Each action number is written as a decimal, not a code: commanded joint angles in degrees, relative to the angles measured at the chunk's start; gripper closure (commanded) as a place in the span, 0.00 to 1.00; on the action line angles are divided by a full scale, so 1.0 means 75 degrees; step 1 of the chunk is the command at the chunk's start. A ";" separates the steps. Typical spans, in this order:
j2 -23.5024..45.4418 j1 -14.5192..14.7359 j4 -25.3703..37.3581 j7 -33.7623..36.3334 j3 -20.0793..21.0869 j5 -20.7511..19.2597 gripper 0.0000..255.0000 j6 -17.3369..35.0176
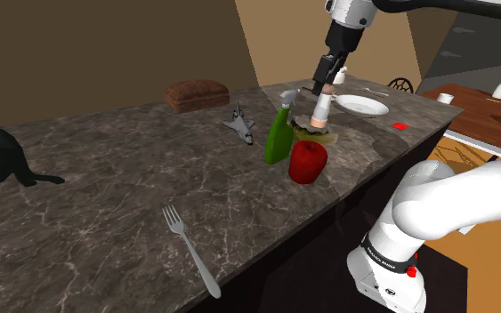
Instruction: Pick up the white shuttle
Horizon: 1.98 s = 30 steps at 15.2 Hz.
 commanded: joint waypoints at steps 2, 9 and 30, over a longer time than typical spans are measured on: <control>0.0275 -0.0045 0.0053 0.0192 0.0032 0.0070 0.00 0.0158; 0.2293 -0.0335 0.0691 0.1432 0.0188 0.0513 0.00 0.1122; 0.7901 -0.0829 0.4173 0.3867 -0.0026 0.1712 0.00 0.2387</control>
